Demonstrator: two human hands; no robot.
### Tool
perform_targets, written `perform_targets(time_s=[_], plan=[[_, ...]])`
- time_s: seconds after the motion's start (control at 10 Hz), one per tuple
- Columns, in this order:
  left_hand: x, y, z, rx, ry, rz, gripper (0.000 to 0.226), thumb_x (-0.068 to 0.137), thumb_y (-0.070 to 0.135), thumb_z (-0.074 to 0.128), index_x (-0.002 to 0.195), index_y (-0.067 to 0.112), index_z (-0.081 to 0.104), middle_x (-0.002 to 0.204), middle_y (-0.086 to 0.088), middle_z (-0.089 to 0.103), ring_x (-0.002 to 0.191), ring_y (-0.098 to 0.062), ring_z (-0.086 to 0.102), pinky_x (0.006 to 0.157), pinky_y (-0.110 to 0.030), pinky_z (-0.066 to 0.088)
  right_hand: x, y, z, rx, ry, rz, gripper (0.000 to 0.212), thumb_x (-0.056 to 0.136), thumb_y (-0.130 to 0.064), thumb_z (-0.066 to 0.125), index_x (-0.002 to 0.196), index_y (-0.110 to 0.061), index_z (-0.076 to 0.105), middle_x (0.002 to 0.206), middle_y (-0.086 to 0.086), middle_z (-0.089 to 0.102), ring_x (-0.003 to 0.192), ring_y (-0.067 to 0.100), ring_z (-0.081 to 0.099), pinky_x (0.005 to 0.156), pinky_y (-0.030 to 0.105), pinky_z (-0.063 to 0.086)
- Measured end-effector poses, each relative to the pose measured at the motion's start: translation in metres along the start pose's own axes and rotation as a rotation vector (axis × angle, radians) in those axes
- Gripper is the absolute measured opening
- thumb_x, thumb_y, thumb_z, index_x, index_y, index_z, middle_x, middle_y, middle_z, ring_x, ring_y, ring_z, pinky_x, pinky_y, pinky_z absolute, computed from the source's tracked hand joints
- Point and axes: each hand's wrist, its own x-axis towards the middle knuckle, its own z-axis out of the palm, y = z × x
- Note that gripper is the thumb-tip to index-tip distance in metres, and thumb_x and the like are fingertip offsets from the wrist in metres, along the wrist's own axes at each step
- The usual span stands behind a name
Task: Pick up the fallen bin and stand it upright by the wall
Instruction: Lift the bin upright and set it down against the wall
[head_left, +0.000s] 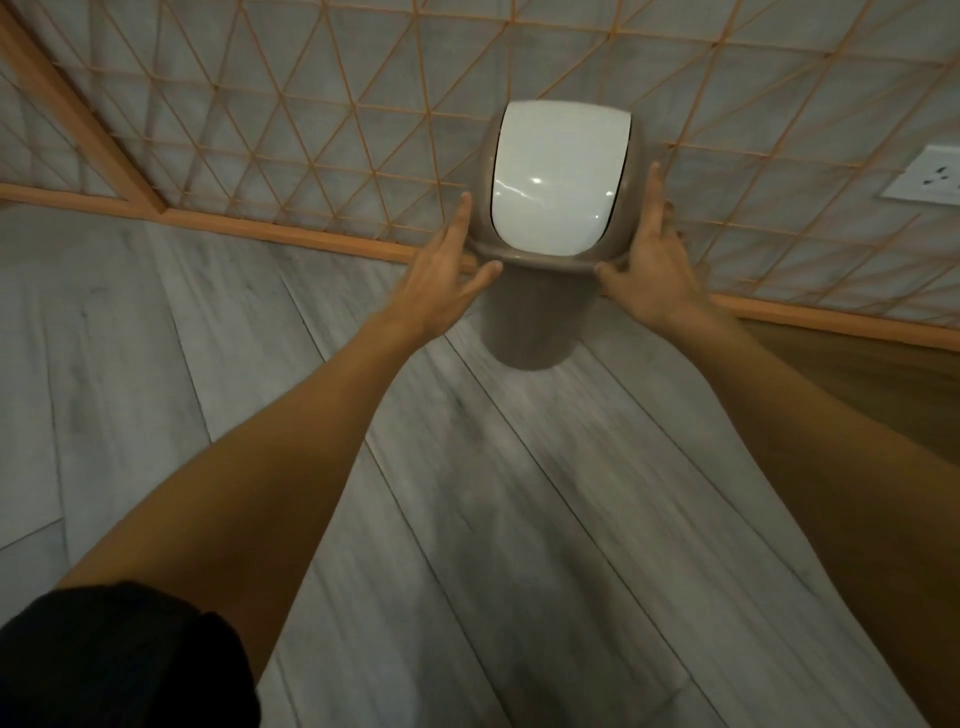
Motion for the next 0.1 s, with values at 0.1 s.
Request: perform_targets(time_s=[0.1], plan=[[-0.0207, 0.0180, -0.0112, 0.083, -0.058, -0.023, 0.080, 0.094, 0.041, 0.051, 0.154, 0.014, 0.005, 0.160, -0.010, 0.021, 0.143, -0.027, 0.031, 0.115, -0.049, 0.029, -0.0310, -0.0136, -0.0163, -0.089, -0.033, 0.076, 0.095, 0.087, -0.027, 0.058, 0.151, -0.029, -0.013, 0.161, 0.014, 0.013, 0.142, 0.045, 0.024, 0.108, 0.070, 0.018]])
